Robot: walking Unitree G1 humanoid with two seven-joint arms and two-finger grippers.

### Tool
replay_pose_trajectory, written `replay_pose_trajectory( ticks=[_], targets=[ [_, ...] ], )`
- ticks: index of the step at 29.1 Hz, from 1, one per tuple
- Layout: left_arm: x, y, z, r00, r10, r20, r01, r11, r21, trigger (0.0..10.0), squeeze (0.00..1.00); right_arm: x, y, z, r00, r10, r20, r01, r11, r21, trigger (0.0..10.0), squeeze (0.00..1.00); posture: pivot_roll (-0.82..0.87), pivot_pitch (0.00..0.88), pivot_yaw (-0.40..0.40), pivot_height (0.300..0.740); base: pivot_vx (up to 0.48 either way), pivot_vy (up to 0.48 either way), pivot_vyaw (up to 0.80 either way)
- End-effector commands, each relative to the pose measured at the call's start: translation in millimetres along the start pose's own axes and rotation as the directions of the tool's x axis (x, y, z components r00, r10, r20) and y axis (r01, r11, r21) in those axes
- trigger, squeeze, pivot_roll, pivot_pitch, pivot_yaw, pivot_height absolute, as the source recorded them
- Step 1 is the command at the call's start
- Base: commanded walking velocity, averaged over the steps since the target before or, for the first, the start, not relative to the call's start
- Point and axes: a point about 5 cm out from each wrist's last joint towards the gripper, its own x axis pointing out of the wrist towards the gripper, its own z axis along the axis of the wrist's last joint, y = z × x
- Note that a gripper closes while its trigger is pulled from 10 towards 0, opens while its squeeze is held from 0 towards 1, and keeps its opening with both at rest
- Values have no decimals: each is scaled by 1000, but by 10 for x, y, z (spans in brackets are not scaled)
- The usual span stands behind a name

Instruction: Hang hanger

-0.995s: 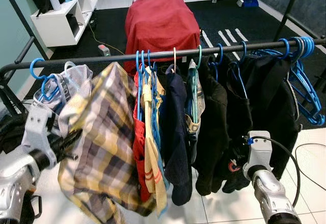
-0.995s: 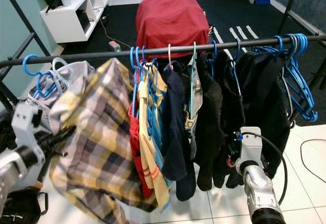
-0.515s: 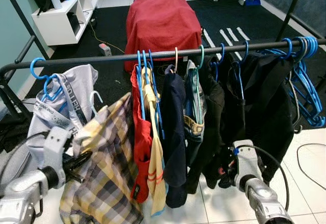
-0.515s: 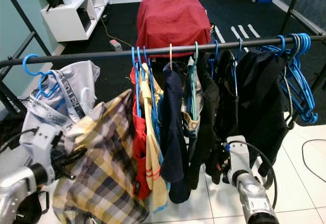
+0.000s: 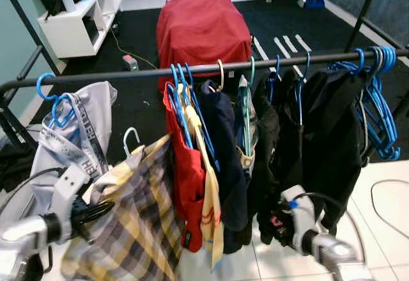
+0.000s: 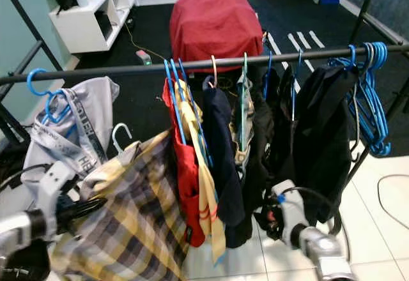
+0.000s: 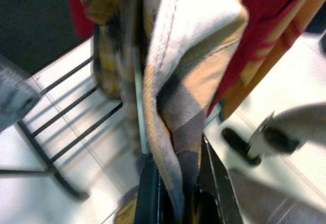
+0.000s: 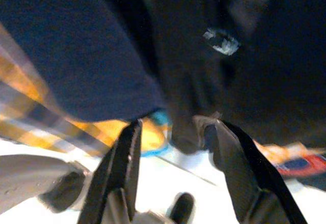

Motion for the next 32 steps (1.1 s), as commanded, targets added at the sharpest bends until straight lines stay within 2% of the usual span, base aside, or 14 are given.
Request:
replay_pose_trajectory(
  ticks=[1,2,4,8,10,11,12,14,19,25,32],
  targets=[
    [-142,-31,53,994,-105,-12,105,994,35,10000,0,-121,80,92,989,134,60,-136,990,26,10000,0,-115,123,65,740,0,0,0],
    [-142,-31,53,994,-105,-12,105,994,35,10000,0,-121,80,92,989,134,60,-136,990,26,10000,0,-115,123,65,740,0,0,0],
    [-187,-103,165,979,-203,2,203,977,66,10000,0,-283,209,212,955,277,106,-280,960,9,10000,0,-115,127,65,740,0,0,0],
    [-91,-114,247,978,-204,43,200,976,83,10000,0,-260,203,196,963,257,85,-257,966,-12,10000,0,-114,127,66,740,0,0,0],
    [114,-120,196,986,-149,77,144,987,75,10000,0,-93,80,44,996,90,27,-89,996,-12,10000,0,-114,124,68,740,0,0,0],
    [114,-120,196,986,-149,77,144,987,75,10000,0,-93,80,44,996,90,27,-89,996,-12,10000,0,-114,124,68,740,0,0,0],
    [194,-132,163,988,-129,89,123,990,68,10000,0,-32,38,-4,1000,17,8,-17,1000,-13,10000,0,-113,124,68,740,0,0,0],
    [362,-182,92,987,-94,129,95,995,-1,10000,0,47,-24,-36,994,-111,-10,111,993,29,10000,0,-113,125,67,740,0,0,0],
    [484,-277,61,981,-111,160,123,990,-69,10000,0,42,-43,61,984,-177,16,176,982,69,10000,0,-119,128,66,740,0,0,0],
    [597,-302,174,969,-107,222,127,989,-76,10000,0,126,-99,62,964,-267,-5,267,960,83,10000,0,-117,125,61,740,0,0,0],
    [791,-331,311,957,-85,277,105,993,-59,10000,0,208,-93,5,948,-317,-31,318,942,102,10000,0,-120,127,60,740,0,0,-775]
  ],
)
